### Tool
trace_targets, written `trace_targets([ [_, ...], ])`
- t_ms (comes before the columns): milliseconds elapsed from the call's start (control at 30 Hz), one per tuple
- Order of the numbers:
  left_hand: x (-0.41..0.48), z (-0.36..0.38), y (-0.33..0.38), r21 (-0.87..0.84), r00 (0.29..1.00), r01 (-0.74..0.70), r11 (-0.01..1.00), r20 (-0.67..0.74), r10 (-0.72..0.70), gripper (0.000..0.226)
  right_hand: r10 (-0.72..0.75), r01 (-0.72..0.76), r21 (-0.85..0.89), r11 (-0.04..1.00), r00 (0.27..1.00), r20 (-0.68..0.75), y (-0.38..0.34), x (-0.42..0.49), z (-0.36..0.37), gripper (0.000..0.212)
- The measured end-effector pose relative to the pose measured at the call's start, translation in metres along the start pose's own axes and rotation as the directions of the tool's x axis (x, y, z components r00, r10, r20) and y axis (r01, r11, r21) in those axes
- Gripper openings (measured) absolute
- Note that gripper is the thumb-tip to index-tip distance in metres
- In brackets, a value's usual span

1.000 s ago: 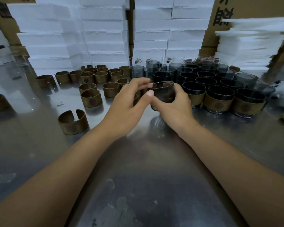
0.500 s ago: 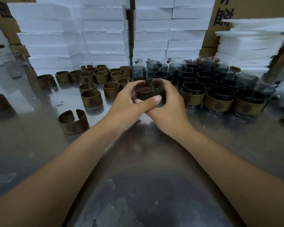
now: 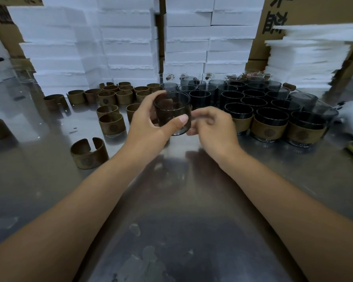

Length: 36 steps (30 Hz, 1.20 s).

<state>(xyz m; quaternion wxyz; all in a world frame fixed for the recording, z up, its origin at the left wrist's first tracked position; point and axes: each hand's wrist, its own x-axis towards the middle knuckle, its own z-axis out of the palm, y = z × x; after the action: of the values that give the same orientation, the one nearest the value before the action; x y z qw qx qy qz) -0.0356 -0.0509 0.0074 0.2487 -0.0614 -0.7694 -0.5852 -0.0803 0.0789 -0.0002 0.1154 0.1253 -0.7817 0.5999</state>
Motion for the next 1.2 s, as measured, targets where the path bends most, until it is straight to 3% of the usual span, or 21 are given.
trace_targets([
  [133,-0.001,0.002,0.001,0.021,0.999,-0.025,0.999,0.033,0.024,0.058,0.214,-0.195,0.290,0.937,0.976,-0.032,-0.005,0.001,-0.002,0.012],
  [333,-0.006,0.006,0.000,0.053,0.995,-0.066,0.996,0.073,0.062,0.056,0.419,-0.413,0.466,0.782,0.903,0.098,-0.006,-0.001,0.004,0.017],
  [600,-0.006,0.010,-0.002,0.001,0.992,-0.079,0.997,0.098,0.079,0.056,0.414,-0.484,0.686,0.543,0.865,0.282,-0.013,-0.004,0.006,0.025],
  [800,-0.006,0.010,0.001,-0.084,0.987,-0.059,0.995,0.143,0.070,0.056,0.372,-0.547,0.706,0.450,0.834,0.408,-0.014,-0.005,0.008,0.041],
  [1000,-0.005,0.008,0.002,-0.131,0.980,-0.040,0.991,0.190,0.064,0.059,0.335,-0.599,0.649,0.468,0.800,0.497,-0.014,-0.007,0.006,0.048],
  [1200,-0.003,0.003,-0.005,-0.096,0.972,-0.029,0.995,0.227,0.050,0.059,0.411,-0.630,0.612,0.478,0.776,0.479,-0.012,-0.007,0.008,0.050],
])
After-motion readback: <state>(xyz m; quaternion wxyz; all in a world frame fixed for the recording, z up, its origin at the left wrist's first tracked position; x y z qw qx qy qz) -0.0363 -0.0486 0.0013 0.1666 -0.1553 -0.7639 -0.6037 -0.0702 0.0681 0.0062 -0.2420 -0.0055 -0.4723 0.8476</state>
